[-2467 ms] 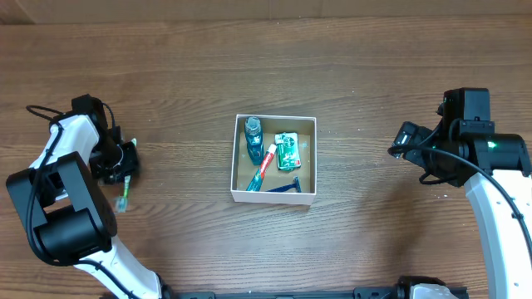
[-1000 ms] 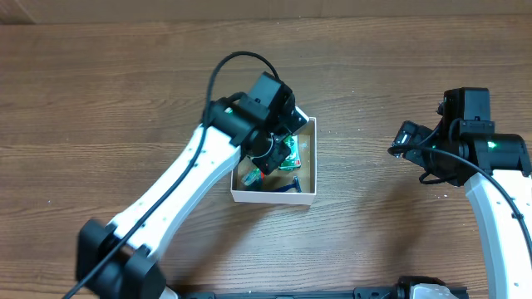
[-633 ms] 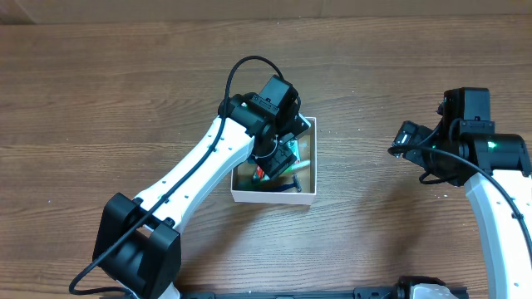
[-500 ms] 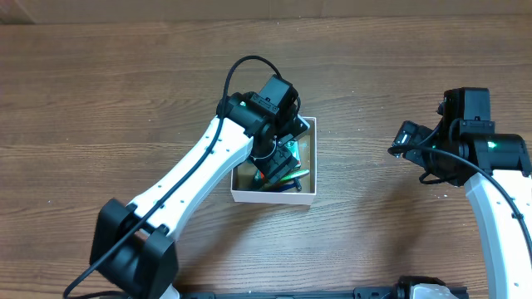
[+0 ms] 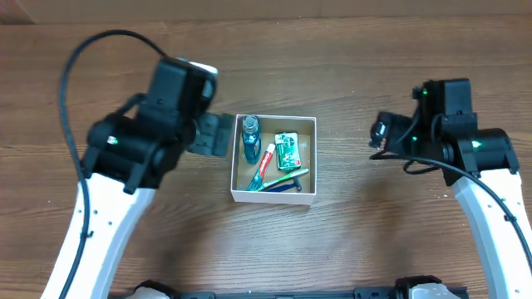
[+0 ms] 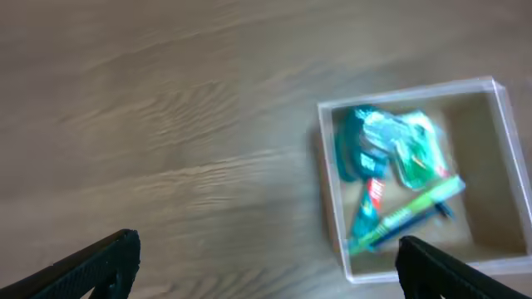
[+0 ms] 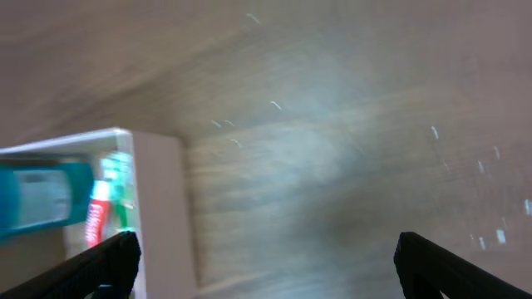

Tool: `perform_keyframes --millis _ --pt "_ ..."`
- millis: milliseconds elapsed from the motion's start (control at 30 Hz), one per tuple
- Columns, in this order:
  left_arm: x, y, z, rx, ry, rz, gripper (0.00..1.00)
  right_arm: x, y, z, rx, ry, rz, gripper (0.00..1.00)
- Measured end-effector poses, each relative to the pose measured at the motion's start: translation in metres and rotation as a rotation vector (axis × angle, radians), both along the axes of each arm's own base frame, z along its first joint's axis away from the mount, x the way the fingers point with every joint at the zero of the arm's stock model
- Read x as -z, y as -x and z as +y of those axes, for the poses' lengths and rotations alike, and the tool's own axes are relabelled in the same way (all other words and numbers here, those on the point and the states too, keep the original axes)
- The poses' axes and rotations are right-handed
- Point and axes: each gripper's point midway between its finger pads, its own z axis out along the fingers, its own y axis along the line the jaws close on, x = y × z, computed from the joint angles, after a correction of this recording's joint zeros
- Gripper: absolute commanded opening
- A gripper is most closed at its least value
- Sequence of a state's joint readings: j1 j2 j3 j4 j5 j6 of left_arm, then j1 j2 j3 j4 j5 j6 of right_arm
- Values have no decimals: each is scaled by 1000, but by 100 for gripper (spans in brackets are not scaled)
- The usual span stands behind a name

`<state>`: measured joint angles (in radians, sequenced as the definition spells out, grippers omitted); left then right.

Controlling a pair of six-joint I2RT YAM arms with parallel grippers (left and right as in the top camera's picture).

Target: Pack container

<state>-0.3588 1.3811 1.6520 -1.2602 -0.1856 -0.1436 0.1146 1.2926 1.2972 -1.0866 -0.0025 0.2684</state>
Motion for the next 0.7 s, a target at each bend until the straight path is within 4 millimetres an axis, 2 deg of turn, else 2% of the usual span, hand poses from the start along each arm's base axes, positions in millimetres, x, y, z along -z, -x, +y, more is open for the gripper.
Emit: perform_keyframes --millis 67,100,133,200,300,367,500,633,700 --pt "-2 -9 21 -88 26 -16 100 -19 -11 9 -38 11 -49 100" --pt "-4 -15 32 -132 49 -29 100 -31 -24 15 -57 15 -85 100" --pt "-5 -19 43 -172 64 -39 100 -35 -33 17 -67 23 -94 100" --pt "-5 -29 67 -249 98 -52 100 -28 -53 19 -71 36 -86 100" --pt "4 -37 87 -311 110 -27 100 -13 -83 23 -75 46 -104 100" --pt "15 -42 97 -344 116 4 100 -13 -100 25 -75 43 -151 100" --pt "31 -49 97 -350 121 52 100 -20 -105 26 -73 39 -184 100" --pt "36 -44 96 -344 122 84 100 -9 -90 23 -75 49 -107 100" --pt "36 -43 95 -342 123 89 100 -11 -83 21 -66 49 -97 100"
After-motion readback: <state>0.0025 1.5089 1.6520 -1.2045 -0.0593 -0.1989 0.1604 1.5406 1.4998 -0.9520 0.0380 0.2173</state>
